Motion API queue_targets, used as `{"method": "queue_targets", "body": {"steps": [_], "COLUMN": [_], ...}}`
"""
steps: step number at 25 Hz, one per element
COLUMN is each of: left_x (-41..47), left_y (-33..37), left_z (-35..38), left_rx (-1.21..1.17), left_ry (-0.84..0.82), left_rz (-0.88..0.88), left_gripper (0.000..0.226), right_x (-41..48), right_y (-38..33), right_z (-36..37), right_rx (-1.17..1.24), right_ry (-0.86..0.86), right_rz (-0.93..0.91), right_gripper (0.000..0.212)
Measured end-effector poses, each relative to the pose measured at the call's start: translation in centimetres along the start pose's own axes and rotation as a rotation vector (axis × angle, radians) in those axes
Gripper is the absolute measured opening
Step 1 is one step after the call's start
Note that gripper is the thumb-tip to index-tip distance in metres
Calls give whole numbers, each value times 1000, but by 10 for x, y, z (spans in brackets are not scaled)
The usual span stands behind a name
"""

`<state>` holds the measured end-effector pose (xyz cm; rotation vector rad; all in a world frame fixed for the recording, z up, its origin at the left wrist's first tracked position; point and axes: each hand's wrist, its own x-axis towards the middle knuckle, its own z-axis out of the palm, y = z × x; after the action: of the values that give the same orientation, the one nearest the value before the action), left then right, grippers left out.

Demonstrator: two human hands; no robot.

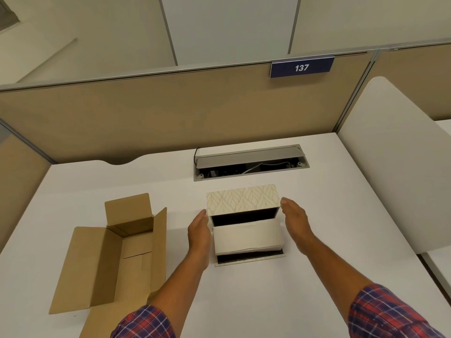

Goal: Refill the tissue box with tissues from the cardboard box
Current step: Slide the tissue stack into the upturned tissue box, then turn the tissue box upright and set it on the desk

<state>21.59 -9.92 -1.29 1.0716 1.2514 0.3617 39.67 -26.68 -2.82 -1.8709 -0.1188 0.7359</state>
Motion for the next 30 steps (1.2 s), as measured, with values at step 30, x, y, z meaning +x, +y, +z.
{"method": "queue_targets", "body": {"steps": [30], "left_x": [-39], "left_y": [-62], "left_z": [-42], "left_rx": [207], "left_ry": [-169], "left_rz": [42], "left_gripper": [30], "right_x": [-64], "right_y": [49], "right_z": [-15], "right_rx": [-134], "right_ry": [13], "right_rz": [-59], "right_gripper": [46]}}
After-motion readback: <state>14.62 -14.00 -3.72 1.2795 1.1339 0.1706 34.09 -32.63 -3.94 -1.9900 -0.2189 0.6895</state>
